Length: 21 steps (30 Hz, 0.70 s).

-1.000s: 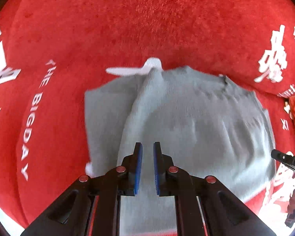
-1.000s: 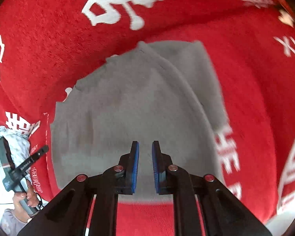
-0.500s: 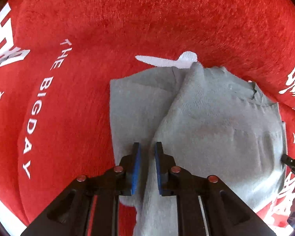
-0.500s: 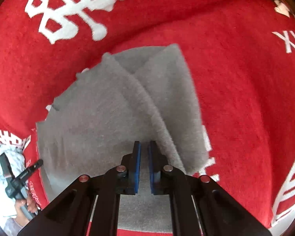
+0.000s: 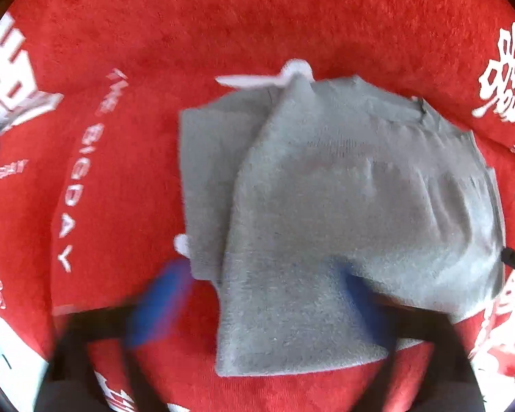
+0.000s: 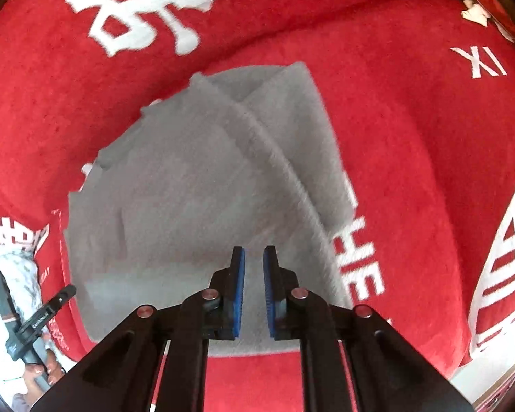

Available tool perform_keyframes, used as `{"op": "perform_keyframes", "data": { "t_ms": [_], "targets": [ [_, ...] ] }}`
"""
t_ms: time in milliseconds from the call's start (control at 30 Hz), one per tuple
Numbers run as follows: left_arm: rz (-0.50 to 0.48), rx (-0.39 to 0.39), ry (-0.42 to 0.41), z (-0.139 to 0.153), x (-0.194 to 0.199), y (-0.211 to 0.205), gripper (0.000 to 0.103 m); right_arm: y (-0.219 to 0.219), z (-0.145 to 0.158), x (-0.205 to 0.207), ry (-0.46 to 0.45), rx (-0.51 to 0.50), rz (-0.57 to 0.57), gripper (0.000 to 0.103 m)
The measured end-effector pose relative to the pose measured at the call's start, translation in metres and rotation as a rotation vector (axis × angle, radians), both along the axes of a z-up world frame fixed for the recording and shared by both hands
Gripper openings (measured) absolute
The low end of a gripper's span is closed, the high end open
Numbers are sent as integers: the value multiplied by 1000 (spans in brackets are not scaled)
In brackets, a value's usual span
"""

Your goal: Fold small clothes

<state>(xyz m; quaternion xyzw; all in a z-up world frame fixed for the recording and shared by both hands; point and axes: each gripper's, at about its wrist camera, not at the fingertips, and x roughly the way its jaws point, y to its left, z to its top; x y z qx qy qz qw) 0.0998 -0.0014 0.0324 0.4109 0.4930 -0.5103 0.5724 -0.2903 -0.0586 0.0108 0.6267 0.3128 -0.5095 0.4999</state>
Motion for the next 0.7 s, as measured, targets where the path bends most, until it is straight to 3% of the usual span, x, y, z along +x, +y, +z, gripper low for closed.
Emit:
{"op": "perform_keyframes", "data": {
  "t_ms": [33, 200, 400, 700],
  "targets": [
    [-5, -31, -11, 5, -1, 3, 103, 2, 1, 4, 0, 1, 10, 18],
    [14, 14, 3, 0, -1, 7, 103, 9, 0, 21, -11, 4, 35, 45],
    [50, 36, -18, -5, -1, 10, 103, 20, -2, 39, -56, 23, 72, 54],
    [62, 73, 8, -15, -2, 13, 103, 32, -10, 65, -150, 59, 125, 56]
  ]
}}
